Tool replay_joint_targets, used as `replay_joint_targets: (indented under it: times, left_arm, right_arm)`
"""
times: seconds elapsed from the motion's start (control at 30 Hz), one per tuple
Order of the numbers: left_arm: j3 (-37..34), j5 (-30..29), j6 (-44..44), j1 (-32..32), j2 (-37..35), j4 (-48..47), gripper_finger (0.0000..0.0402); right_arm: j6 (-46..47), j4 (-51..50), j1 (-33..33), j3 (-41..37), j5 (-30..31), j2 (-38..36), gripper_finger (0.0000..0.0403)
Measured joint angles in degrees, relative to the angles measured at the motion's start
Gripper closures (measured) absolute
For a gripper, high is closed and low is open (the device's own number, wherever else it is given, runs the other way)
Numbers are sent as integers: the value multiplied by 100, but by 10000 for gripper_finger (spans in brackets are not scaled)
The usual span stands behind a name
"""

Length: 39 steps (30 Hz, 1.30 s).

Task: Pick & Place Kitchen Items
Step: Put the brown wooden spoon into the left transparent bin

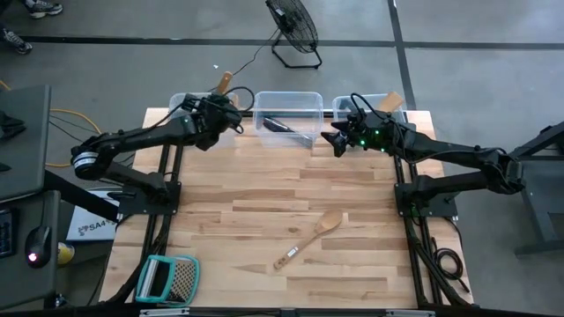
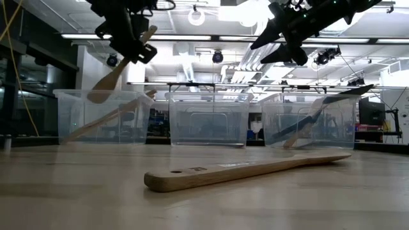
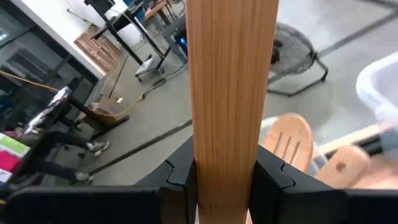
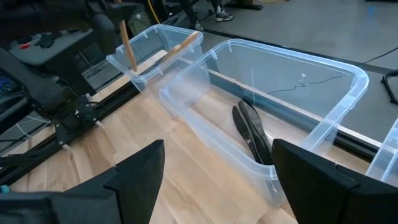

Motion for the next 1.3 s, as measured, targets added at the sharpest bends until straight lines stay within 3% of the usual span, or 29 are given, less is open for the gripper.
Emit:
replay_joint_targets:
  times: [0.3,0.47,0.97,1.3]
  left_arm:
    - [-1,62,-586,356,420,-759,313]
    - [1,492,-884,732,410,-1055,313]
    - [0,1551,-262,1291,602,-1186,308]
    - [1,1720,-129,1270,859,-1255,305]
  right_arm:
    - [127,-2,9,0,-31,0,115]
    - [122,-3,11,0,-38,0,115]
    - [-210,-2,11,0,22,0,115]
    - [-327,-5,11,0,20,0,115]
